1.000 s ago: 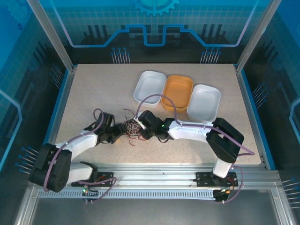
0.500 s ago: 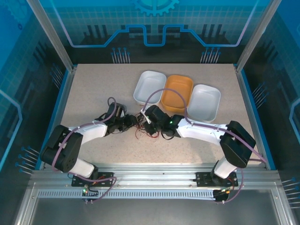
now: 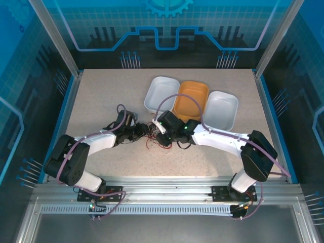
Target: Untangle the cables
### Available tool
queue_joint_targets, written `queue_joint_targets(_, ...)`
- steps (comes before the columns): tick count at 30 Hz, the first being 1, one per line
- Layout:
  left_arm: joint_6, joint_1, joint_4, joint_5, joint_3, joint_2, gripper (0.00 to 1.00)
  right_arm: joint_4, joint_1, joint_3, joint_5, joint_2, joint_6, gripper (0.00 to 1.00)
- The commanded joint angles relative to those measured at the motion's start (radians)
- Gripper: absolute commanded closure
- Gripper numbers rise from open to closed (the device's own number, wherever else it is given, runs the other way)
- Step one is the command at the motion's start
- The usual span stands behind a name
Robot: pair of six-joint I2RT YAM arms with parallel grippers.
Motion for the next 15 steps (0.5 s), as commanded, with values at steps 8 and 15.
queue_joint_targets(8,0.025,-0.008,-0.034,0.021,0.015,-0.021,0.7,-0.061,0.002,0.117,0.056,0.121,-0.222,0.5)
queue_joint_targets(15,0.022,-0.009,-0.031,0.02,0.016,-0.02,0.7,-0.047,0.002,0.105,0.081,0.168,-0.254,0.48)
